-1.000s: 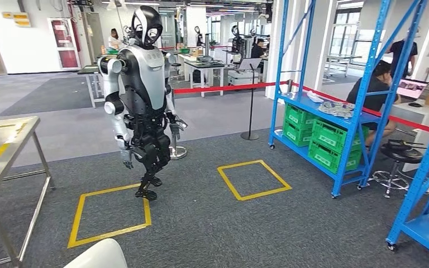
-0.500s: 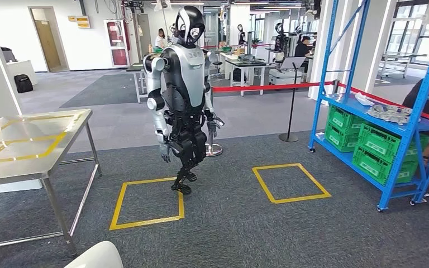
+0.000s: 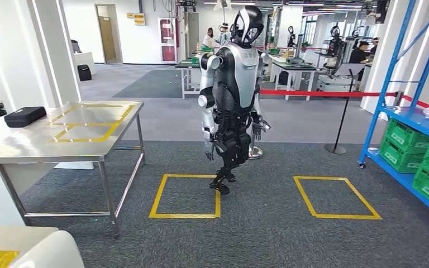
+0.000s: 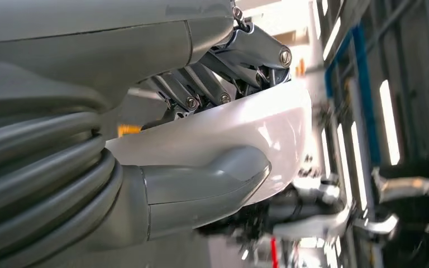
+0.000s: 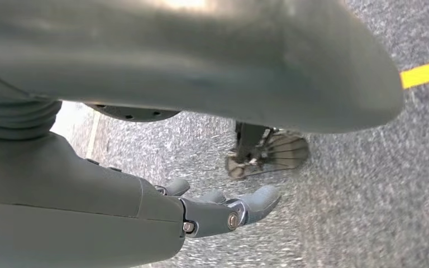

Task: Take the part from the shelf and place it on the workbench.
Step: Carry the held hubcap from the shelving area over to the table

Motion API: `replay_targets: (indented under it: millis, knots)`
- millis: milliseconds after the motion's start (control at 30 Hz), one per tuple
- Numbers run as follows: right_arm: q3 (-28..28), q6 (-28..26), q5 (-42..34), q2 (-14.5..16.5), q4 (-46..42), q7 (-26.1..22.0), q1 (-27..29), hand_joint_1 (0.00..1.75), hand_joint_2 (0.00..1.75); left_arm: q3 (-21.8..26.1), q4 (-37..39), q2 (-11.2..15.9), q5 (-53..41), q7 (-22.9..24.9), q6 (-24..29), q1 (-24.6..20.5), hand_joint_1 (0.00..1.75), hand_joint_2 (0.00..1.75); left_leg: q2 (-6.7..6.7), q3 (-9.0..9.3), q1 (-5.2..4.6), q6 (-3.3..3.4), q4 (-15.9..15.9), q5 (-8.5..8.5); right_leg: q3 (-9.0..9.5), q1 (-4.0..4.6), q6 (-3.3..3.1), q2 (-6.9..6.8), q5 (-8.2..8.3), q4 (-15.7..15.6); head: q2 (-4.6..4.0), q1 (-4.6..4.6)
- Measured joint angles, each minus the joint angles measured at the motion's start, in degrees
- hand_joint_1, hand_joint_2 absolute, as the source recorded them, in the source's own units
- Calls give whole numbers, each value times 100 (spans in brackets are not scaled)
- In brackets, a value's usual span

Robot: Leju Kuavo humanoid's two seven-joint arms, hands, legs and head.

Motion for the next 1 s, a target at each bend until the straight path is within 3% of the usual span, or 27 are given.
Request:
replay_targets:
  millis: [33,100,167,233,300,333,400,433,500,567,600,667,700,767,800,867,900,933,1000]
  knots:
    - [-11,1,-13,-2,0,-7,1,0,0,140,-77,50,74,11,-15,-9,175,175,-74,-8,-2,-15,3,4,139,6,-27,130,143,-352,0,-3]
    - [-30,9,-33,-5,0,-25,2,0,0,398,-204,134,166,20,-35,-29,175,175,-211,-40,7,-73,-2,28,267,17,-47,266,213,-678,0,-7]
    - [-45,16,-64,2,0,-51,-11,0,0,617,-289,226,229,31,-76,-39,175,175,-335,-71,21,-151,-25,59,297,9,-65,136,229,-731,0,-9]
    - [-73,8,-103,12,0,-87,-31,0,0,791,-343,323,238,30,-114,-43,175,175,-153,-155,-4,-203,116,-39,343,-18,-121,-17,267,-805,0,-29]
    - [-113,-5,-128,17,0,-96,-34,0,0,893,-363,399,206,21,-126,-51,175,175,225,-403,-23,-239,656,-360,365,-22,-167,-171,283,-841,0,-51]
    - [-132,-10,-137,17,0,-90,-27,0,0,921,-364,429,192,19,-129,-49,175,175,340,-567,-12,-262,1023,-541,364,-18,-179,-255,278,-841,0,-57]
    - [-162,-16,-145,19,0,-78,-14,0,0,956,-363,472,177,16,-131,-27,175,175,431,-733,19,-309,1446,-669,365,-20,-183,-425,265,-838,0,-61]
    - [-172,-17,-146,21,0,-75,-12,0,0,968,-364,490,172,15,-131,-20,175,175,460,-670,35,-331,1367,-583,369,-27,-175,-507,256,-834,0,-62]
    - [-185,-17,-148,27,0,-73,-16,0,0,984,-366,520,165,12,-131,-21,175,175,636,-264,55,-364,659,-258,386,-39,-132,-646,226,-808,0,-65]
    - [-189,-17,-148,28,0,-72,-18,0,0,994,-371,539,161,11,-132,-24,175,175,819,78,35,-322,57,-84,399,-21,-63,-756,181,-764,0,-68]
    - [-189,-18,-148,28,0,-71,-19,0,0,998,-374,545,159,11,-133,-22,175,175,850,133,21,-283,-53,-76,406,-7,-33,-805,168,-750,0,-67]
    - [-191,-18,-148,29,0,-70,-32,0,0,1010,-381,554,159,10,-133,-9,175,175,726,113,7,-196,-53,-65,423,-2,18,-904,155,-747,0,-62]
    - [-191,-18,-148,29,0,-70,-42,0,0,1021,-385,559,158,9,-133,-3,175,175,670,106,15,-162,-61,-54,419,-17,53,-872,127,-721,0,-61]
    - [-192,-17,-149,30,0,-71,-54,0,0,1042,-400,565,157,4,-133,-9,175,175,558,101,40,-94,-84,-25,281,-49,121,-592,-92,-393,0,-52]
    - [-192,-17,-150,30,0,-71,-52,0,0,1048,-405,565,156,3,-133,-12,175,175,504,90,49,-73,-86,-16,126,-61,142,-409,-274,-53,0,-44]
    - [-193,-19,-150,30,0,-68,-37,0,0,1050,-407,563,153,4,-133,-14,175,175,373,67,50,-49,-78,-7,-238,-63,152,-254,-590,706,0,-34]
    - [-194,-19,-150,30,0,-66,-29,0,0,1051,-406,563,151,6,-133,-11,175,175,299,61,48,-47,-71,-4,-337,-62,148,-241,-613,894,0,-33]
    - [-194,-20,-149,30,0,-64,-24,0,0,1051,-406,563,150,7,-133,-10,175,175,221,57,48,-49,-62,-2,-334,-63,137,-232,-526,870,0,-32]
    - [-194,-20,-148,30,0,-63,-21,0,0,1052,-407,563,150,9,-133,-9,175,175,64,55,58,-69,-38,-1,-21,-75,101,-105,-118,181,0,-30]
